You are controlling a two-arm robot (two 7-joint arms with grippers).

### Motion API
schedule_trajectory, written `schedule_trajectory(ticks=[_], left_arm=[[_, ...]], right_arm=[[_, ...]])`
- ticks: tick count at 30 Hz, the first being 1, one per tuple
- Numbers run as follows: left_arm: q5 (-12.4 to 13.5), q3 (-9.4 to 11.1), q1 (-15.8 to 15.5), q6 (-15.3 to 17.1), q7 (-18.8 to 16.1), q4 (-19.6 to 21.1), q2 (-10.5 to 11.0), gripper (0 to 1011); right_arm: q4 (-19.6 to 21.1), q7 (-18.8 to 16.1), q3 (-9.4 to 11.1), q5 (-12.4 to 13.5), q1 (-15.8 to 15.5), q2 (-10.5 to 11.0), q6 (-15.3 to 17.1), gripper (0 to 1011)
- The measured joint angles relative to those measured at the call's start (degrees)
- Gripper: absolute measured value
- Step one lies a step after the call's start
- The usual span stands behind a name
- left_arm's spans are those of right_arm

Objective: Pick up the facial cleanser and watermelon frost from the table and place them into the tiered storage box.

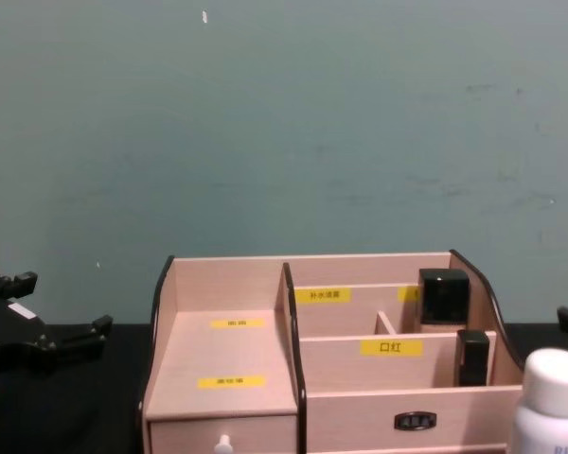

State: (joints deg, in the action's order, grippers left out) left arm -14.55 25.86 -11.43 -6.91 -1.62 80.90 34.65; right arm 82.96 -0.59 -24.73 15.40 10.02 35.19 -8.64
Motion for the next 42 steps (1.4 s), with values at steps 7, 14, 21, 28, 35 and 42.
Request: schedule_trajectory(ticks=[7, 14, 21, 28, 35, 42], left_arm=[[0.00, 0.00, 0.00, 0.00, 0.00, 0.00, 0.00, 1010], [0.00, 0.01, 0.00, 0.00, 0.00, 0.00, 0.00, 1010], [0.00, 0.00, 0.00, 0.00, 0.00, 0.00, 0.00, 1010], [0.00, 0.00, 0.00, 0.00, 0.00, 0.00, 0.00, 1010], [0.00, 0.00, 0.00, 0.00, 0.00, 0.00, 0.00, 1010], [0.00, 0.00, 0.00, 0.00, 0.00, 0.00, 0.00, 1010]], right_arm=[[8.45, -1.23, 2.52, 1.46, -4.74, 2.48, -0.08, 1002], [18.11, -2.60, 5.52, 4.58, -10.57, 5.19, 2.05, 1002], [25.47, -6.93, 8.63, 9.60, -15.27, 8.31, 4.24, 1002], [28.57, -10.24, 11.02, 13.15, -18.92, 10.43, 6.59, 1002], [27.46, -13.77, 11.23, 14.82, -20.94, 10.75, 7.94, 1002], [25.67, -16.45, 10.84, 14.89, -21.60, 10.18, 7.95, 1002]])
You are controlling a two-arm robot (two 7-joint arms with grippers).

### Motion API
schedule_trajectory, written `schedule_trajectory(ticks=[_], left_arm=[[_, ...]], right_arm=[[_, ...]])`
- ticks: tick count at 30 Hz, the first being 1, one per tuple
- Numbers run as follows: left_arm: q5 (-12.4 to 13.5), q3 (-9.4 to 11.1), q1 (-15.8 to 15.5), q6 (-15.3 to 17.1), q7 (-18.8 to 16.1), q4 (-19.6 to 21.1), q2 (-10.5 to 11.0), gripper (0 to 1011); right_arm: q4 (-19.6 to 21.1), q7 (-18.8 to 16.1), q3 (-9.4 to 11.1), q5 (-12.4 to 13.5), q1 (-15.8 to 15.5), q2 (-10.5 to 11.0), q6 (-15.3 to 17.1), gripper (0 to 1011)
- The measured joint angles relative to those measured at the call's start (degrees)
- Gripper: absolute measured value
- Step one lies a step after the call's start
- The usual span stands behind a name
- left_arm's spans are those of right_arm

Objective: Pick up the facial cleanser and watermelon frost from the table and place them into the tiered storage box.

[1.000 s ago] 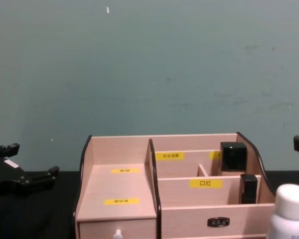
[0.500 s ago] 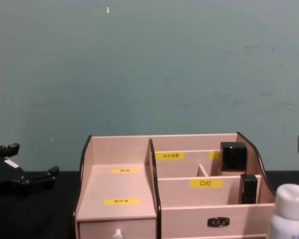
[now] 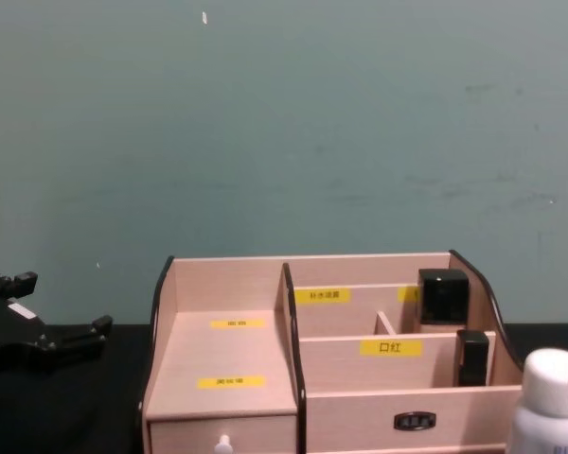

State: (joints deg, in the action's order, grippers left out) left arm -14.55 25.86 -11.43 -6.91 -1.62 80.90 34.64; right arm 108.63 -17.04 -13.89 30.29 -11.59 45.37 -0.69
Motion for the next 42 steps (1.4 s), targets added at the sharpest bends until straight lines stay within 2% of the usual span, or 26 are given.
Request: schedule_trajectory(ticks=[7, 21, 33, 42], left_arm=[[0.00, 0.00, 0.00, 0.00, 0.00, 0.00, 0.00, 1010], [0.00, 0.00, 0.00, 0.00, 0.00, 0.00, 0.01, 1010], [0.00, 0.00, 0.00, 0.00, 0.00, 0.00, 0.00, 1010], [0.00, 0.00, 0.00, 0.00, 0.00, 0.00, 0.01, 1010]], right_arm=[[-2.38, -1.90, -0.78, -0.24, 0.37, -1.72, 0.17, 1002], [-10.79, -6.09, -4.22, -3.09, 5.79, -7.28, 0.72, 1002], [-15.22, -9.01, -4.98, -4.79, 9.22, -10.77, 0.35, 1002], [-17.46, -10.66, -5.50, -5.33, 11.48, -12.44, 0.23, 1002]])
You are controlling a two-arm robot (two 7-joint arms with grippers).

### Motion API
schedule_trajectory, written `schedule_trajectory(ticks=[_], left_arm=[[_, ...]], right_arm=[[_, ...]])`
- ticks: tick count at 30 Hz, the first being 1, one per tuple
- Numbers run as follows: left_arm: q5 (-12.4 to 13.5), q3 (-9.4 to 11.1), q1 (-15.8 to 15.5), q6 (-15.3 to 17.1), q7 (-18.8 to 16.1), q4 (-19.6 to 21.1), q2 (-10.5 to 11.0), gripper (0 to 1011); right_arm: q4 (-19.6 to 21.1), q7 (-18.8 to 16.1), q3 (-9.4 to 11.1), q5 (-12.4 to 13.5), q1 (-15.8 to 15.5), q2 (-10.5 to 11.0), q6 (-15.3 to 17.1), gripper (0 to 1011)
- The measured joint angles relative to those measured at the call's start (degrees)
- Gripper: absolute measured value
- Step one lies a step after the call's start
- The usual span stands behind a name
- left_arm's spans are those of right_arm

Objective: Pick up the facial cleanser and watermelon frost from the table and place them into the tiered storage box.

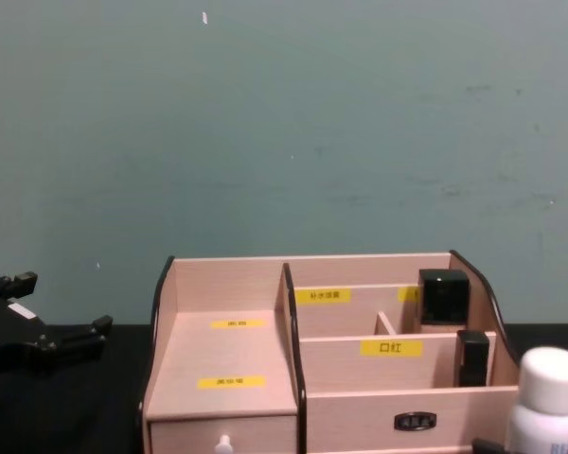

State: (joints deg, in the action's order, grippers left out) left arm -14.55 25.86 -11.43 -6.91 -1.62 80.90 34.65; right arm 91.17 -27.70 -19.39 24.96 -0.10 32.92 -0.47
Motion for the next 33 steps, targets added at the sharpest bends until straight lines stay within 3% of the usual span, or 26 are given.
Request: schedule_trajectory(ticks=[11, 15, 26, 33], left_arm=[[0.00, 0.00, 0.00, 0.00, 0.00, 0.00, 0.00, 1010], [0.00, 0.00, 0.00, 0.00, 0.00, 0.00, 0.00, 1010], [0.00, 0.00, 0.00, 0.00, 0.00, 0.00, 0.00, 1009], [0.00, 0.00, 0.00, 0.00, 0.00, 0.00, 0.00, 1010]], right_arm=[[-0.47, 0.10, -0.17, -0.34, 0.69, -0.48, 0.74, 1002], [-0.41, 0.11, -0.16, -0.32, 0.62, -0.43, 0.69, 942], [1.00, 0.21, 0.51, 0.29, 0.09, -0.15, 1.02, 616], [4.17, 0.51, 0.99, 0.52, 0.19, 0.60, 2.77, 599]])
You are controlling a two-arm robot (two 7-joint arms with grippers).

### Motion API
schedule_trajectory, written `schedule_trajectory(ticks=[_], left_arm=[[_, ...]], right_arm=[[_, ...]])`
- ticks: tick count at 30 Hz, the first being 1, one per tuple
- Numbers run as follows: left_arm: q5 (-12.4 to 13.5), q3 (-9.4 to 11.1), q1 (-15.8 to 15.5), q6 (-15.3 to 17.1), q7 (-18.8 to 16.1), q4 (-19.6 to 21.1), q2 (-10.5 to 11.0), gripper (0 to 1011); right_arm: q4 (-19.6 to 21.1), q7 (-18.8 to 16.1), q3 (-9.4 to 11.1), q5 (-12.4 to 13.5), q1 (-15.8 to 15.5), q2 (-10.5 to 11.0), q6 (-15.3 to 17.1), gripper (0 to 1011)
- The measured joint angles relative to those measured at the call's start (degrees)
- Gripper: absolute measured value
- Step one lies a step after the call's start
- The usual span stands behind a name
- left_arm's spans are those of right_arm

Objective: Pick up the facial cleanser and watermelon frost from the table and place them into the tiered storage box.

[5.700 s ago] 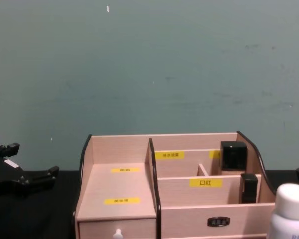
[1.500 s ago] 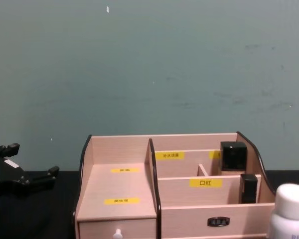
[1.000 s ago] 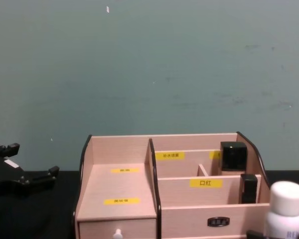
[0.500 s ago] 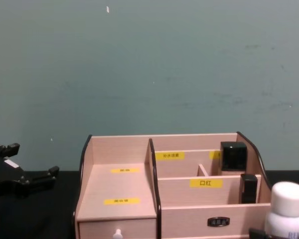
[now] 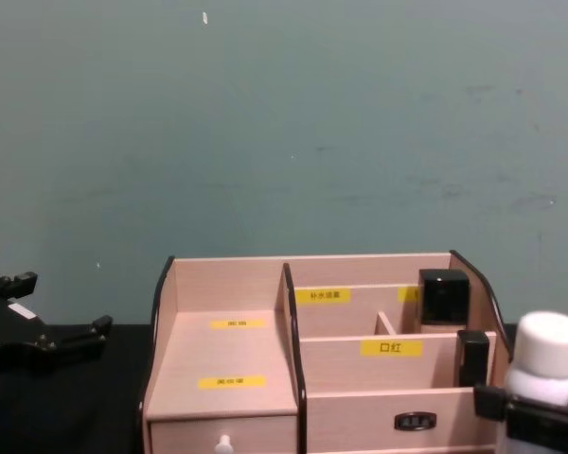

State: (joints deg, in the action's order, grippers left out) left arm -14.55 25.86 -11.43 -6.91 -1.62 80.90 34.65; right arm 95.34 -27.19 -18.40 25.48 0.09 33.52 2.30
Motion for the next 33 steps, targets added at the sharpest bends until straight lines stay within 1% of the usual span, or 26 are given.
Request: schedule_trajectory(ticks=[4, 10, 14, 17, 22, 23, 25, 26, 27, 30, 31, 33], left_arm=[[0.00, 0.00, 0.00, 0.00, 0.00, 0.00, 0.00, 1010], [0.00, 0.00, 0.00, 0.00, 0.00, 0.00, 0.00, 1010], [0.00, 0.00, 0.00, 0.00, 0.00, 0.00, 0.00, 1010], [0.00, 0.00, 0.00, 0.00, 0.00, 0.00, 0.00, 1010], [0.00, 0.00, 0.00, 0.00, 0.00, 0.00, 0.00, 1010], [0.00, 0.00, 0.00, 0.00, 0.00, 0.00, 0.00, 1010], [0.00, 0.00, 0.00, 0.00, 0.00, 0.00, 0.00, 1010], [0.00, 0.00, 0.00, 0.00, 0.00, 0.00, 0.00, 1010], [0.00, 0.00, 0.00, 0.00, 0.00, 0.00, 0.00, 1010], [0.00, 0.00, 0.00, 0.00, 0.00, 0.00, 0.00, 1009], [0.00, 0.00, 0.00, 0.00, 0.00, 0.00, 0.00, 1010], [0.00, 0.00, 0.00, 0.00, 0.00, 0.00, 0.00, 1010]], right_arm=[[0.77, 0.41, 0.11, -0.03, 0.00, 0.33, 0.75, 599], [1.13, 0.87, 0.46, 0.30, -0.18, 0.18, 1.04, 596], [1.74, 1.25, 0.68, 0.39, 0.64, -0.12, 1.26, 599], [2.22, 1.32, 0.65, 0.35, 1.85, -0.43, 1.54, 599], [2.16, 1.06, -0.34, -0.09, 5.60, -1.50, 1.93, 599], [1.74, 0.81, -0.81, -0.34, 6.87, -1.93, 1.99, 599], [1.12, 0.54, -1.30, -0.59, 8.20, -2.42, 1.99, 599], [0.72, 0.40, -1.64, -0.71, 8.98, -2.73, 1.99, 599], [-0.30, 0.12, -2.36, -1.06, 10.53, -3.40, 1.97, 599], [-1.86, -0.21, -3.37, -1.49, 12.63, -4.43, 1.89, 599], [-2.94, -0.44, -4.06, -1.87, 14.00, -5.13, 1.86, 599], [-4.08, -0.67, -4.92, -2.26, 15.46, -5.88, 1.85, 599]])
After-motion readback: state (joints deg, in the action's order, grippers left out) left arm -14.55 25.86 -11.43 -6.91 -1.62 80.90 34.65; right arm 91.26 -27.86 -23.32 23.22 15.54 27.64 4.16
